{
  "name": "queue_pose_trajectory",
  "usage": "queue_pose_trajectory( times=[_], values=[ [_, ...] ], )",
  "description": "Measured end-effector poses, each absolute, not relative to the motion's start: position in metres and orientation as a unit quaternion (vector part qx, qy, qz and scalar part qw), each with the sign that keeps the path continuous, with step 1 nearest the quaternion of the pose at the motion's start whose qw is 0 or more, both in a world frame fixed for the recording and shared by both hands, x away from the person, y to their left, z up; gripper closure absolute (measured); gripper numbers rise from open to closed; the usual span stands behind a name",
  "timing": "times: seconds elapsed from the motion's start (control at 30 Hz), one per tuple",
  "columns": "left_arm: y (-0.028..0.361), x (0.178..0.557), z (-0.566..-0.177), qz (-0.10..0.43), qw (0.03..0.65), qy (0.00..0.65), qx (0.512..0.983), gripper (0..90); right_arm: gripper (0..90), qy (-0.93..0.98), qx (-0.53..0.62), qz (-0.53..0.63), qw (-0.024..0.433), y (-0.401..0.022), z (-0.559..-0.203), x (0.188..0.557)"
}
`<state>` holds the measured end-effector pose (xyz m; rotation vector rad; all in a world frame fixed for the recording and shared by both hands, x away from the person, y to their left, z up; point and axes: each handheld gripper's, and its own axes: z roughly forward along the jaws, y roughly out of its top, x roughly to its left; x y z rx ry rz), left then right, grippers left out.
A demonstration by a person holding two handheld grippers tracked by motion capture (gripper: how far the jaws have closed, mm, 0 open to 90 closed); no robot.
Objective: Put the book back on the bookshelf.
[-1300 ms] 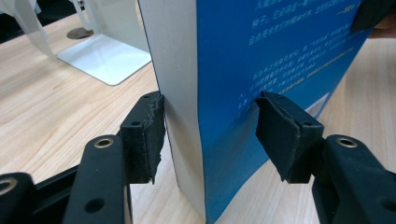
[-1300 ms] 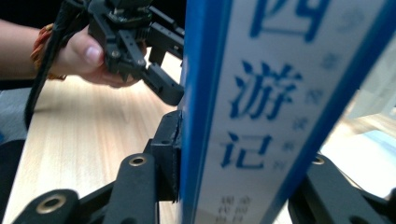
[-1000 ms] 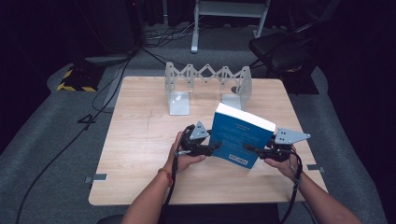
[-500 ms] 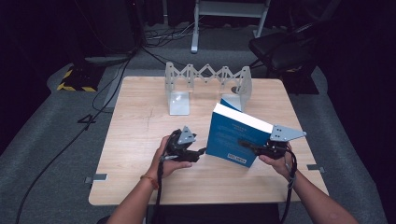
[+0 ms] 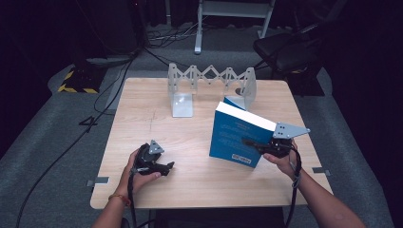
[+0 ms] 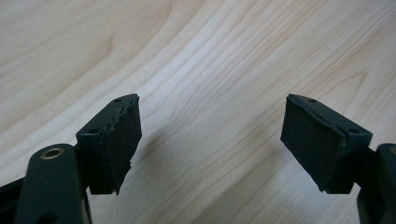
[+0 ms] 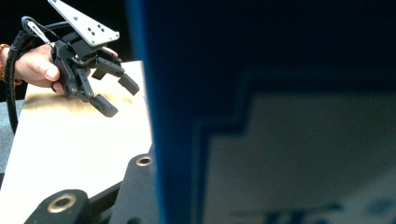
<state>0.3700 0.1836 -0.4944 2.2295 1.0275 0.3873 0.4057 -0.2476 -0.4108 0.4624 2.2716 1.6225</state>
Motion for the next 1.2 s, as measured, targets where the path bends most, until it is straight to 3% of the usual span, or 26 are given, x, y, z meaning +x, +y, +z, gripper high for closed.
queue_pose_trajectory(
  times=[0.47, 1.2],
  values=[
    [0.192, 0.373, -0.504, 0.154, 0.339, 0.393, 0.841, 17.6, 61.7, 0.788, 0.177, 0.568, 0.159, -0.244, -0.402, 0.425],
    [0.192, 0.373, -0.504, 0.147, 0.345, 0.389, 0.841, 17.1, 61.9, 0.788, 0.205, 0.532, 0.232, -0.244, -0.379, 0.456]
  ],
)
